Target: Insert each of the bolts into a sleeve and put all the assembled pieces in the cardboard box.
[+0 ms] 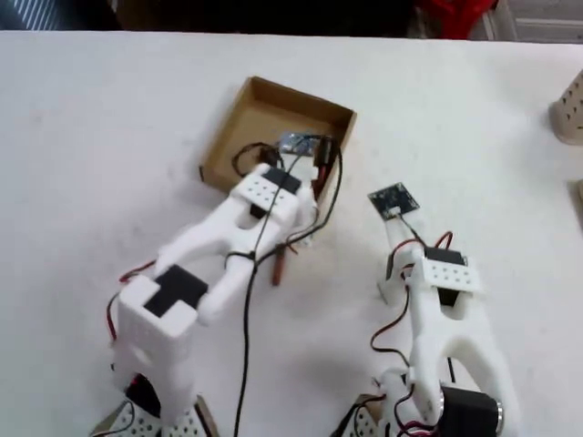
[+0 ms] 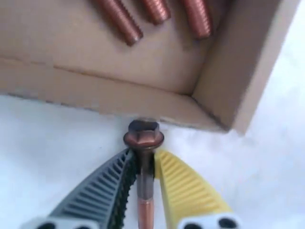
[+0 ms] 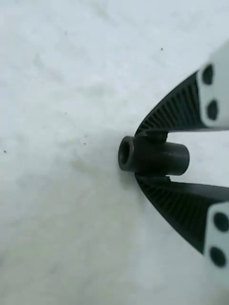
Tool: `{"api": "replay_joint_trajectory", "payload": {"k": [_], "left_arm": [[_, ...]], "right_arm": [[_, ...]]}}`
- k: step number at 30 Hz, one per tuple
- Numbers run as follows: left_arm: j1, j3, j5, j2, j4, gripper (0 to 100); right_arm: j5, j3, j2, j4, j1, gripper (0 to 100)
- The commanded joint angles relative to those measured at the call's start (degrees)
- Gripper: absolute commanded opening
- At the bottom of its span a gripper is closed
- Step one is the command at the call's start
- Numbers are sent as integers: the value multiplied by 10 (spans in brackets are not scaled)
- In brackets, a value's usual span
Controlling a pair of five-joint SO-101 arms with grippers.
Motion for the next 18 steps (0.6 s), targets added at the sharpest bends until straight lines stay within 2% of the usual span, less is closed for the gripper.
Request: {"api": "replay_joint_trajectory", "payload": {"k": [1,8,18], "left_arm": [[-21,76,-15,-106,-43,20],[-49,258,-120,-279,-182,22],[-138,372,-150,-325,-253,23]], "right_arm": [[12,-1,-16,-8,-1,16],[12,-1,-16,-8,-1,16],[12,7,-22,-8,-5,16]]}}
